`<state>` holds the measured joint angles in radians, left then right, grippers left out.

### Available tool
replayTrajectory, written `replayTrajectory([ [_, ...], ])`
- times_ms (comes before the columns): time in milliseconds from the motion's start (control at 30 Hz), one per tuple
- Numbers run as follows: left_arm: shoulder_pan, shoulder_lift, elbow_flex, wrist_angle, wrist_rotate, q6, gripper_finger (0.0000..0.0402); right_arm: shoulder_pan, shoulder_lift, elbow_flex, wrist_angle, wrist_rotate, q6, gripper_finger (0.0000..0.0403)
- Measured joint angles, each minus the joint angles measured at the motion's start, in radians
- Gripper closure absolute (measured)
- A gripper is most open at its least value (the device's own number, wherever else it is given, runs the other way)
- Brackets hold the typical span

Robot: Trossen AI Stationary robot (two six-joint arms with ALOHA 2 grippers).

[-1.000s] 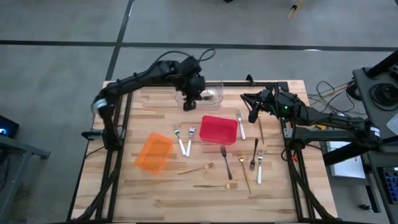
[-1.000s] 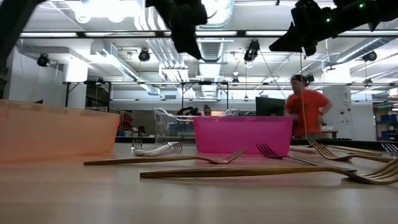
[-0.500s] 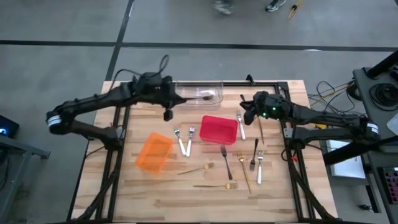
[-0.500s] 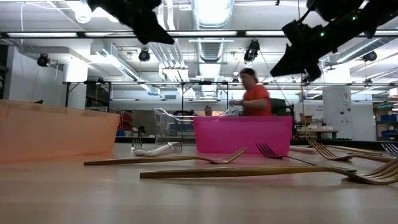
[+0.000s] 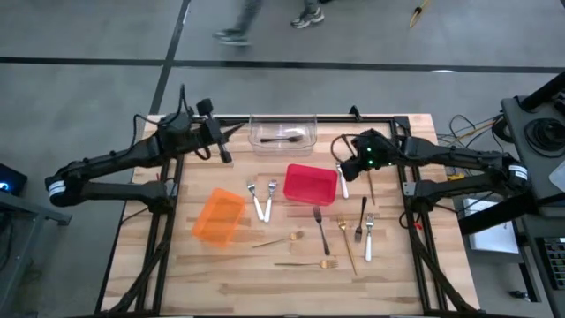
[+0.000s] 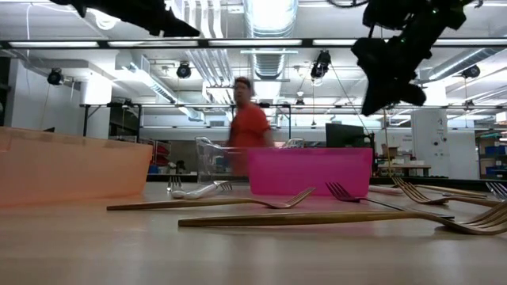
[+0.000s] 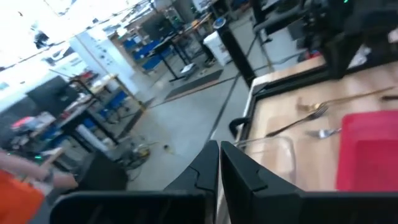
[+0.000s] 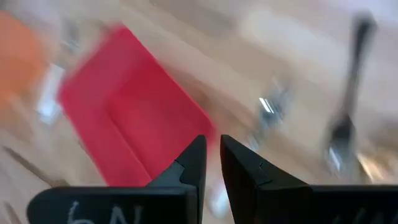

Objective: Sort silverware by color (type)
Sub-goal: Put the white fork into the red bin

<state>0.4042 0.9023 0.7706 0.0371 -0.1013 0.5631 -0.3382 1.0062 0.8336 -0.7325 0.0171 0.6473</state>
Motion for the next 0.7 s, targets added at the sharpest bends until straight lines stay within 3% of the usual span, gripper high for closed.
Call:
replayTrajectory([
  [167,0.002,0.002,-0.003,-0.001,-0.057,0.042,0.0401,0.000,0.072,0.102,-0.295,0.000,0.095,0.0365],
  [333,0.003,0.034,-0.003,-0.002,-0.110,0.057,0.0401,0.000,0.135,0.165,-0.461,-0.010,0.172,0.0365],
  [567,0.003,0.097,-0.003,-0.013,-0.186,0.056,0.0402,0.009,0.183,0.175,-0.512,-0.199,0.276,0.0365],
  [700,0.003,0.111,-0.003,-0.041,-0.288,0.047,0.0401,0.064,0.194,0.170,-0.522,-0.237,0.344,0.0365],
])
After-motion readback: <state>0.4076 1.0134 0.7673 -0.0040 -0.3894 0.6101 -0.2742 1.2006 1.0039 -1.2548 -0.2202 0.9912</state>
